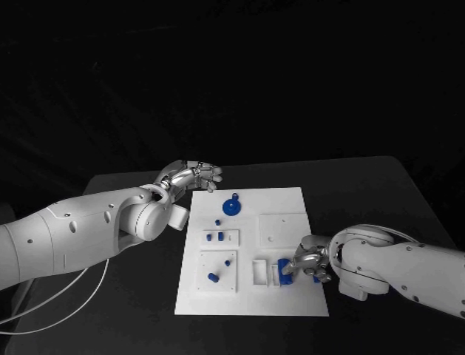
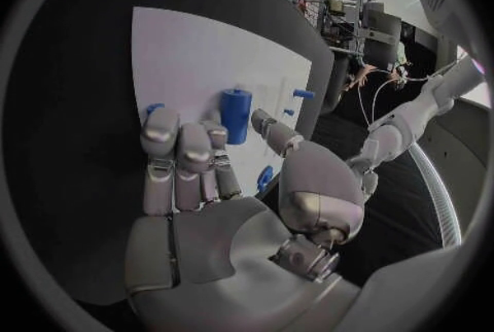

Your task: Assemble the parts on the task board

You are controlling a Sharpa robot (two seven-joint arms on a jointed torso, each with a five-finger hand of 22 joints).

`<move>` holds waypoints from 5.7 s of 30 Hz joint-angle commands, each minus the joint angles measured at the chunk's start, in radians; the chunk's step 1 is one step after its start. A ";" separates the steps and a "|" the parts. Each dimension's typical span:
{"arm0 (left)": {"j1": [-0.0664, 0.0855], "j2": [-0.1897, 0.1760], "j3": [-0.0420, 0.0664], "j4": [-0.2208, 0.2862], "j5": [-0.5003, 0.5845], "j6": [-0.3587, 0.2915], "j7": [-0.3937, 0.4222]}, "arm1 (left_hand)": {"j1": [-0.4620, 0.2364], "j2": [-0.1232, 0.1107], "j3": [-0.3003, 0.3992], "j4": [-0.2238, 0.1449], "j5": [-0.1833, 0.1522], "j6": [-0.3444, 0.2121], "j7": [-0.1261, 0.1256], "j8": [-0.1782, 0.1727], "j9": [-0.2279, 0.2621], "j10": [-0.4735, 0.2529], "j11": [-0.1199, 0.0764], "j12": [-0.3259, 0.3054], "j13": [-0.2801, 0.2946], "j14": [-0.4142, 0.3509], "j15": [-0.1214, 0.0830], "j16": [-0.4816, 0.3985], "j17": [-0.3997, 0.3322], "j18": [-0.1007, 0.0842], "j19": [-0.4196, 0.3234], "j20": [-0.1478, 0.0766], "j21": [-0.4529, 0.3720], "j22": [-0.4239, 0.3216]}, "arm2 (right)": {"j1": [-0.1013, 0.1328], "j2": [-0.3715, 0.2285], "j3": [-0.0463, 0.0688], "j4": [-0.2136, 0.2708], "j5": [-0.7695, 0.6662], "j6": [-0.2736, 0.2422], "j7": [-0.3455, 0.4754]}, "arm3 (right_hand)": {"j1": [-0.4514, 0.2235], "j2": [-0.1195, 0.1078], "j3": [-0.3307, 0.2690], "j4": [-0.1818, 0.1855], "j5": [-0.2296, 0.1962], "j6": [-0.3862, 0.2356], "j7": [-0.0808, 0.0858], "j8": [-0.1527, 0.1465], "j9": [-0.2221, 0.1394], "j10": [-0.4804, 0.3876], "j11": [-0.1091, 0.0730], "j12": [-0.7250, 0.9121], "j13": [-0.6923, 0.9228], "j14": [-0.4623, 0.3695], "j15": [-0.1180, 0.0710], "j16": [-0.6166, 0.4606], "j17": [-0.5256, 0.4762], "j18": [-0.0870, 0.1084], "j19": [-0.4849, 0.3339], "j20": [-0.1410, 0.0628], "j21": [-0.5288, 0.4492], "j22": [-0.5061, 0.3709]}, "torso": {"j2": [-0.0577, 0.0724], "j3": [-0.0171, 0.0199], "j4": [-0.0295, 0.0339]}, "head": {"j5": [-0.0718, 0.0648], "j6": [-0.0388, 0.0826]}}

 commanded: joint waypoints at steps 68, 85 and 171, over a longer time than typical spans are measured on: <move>0.000 0.002 0.001 0.000 0.007 0.027 0.000 | -0.025 0.008 -0.001 0.019 0.001 -0.012 0.000 0.005 -0.003 -0.011 -0.001 -0.006 0.002 0.002 0.007 -0.013 0.012 0.014 0.003 0.002 -0.010 0.006 | -0.017 0.112 0.037 -0.043 -0.007 -0.023 0.018 | -0.075 0.081 -0.059 -0.092 -0.001 0.108 -0.028 0.013 0.004 0.028 -0.025 -0.033 0.009 0.005 -0.022 -0.019 0.008 0.099 -0.015 0.018 0.023 0.015 | 0.001 -0.0011 0.0001 | 0.011 -0.035; 0.000 0.002 0.001 0.002 0.007 0.028 -0.001 | -0.028 0.009 -0.001 0.021 0.001 -0.013 0.000 0.006 -0.004 -0.011 -0.001 -0.006 0.002 0.002 0.007 -0.014 0.014 0.014 0.003 0.002 -0.011 0.007 | -0.031 0.142 0.026 -0.064 -0.008 -0.028 0.021 | -0.077 0.081 -0.060 -0.094 -0.001 0.108 -0.028 0.011 0.004 0.026 -0.025 -0.035 0.010 0.004 -0.022 -0.021 0.008 0.099 -0.017 0.018 0.022 0.014 | 0.001 -0.0010 -0.0011 | 0.016 -0.039; 0.001 -0.002 0.001 0.002 0.007 0.029 -0.004 | -0.033 0.012 0.001 0.029 0.001 -0.014 0.000 0.007 -0.005 -0.012 0.000 -0.006 0.003 0.003 0.007 -0.020 0.023 0.014 0.004 0.003 -0.015 0.011 | -0.046 0.117 0.021 -0.027 -0.114 -0.012 0.040 | 0.089 0.107 -0.095 -0.113 -0.001 0.135 -0.032 -0.010 0.006 0.042 -0.029 -0.062 0.032 0.009 -0.025 -0.042 0.022 0.099 -0.019 0.022 0.016 0.006 | 0.001 -0.0005 -0.0009 | 0.020 -0.045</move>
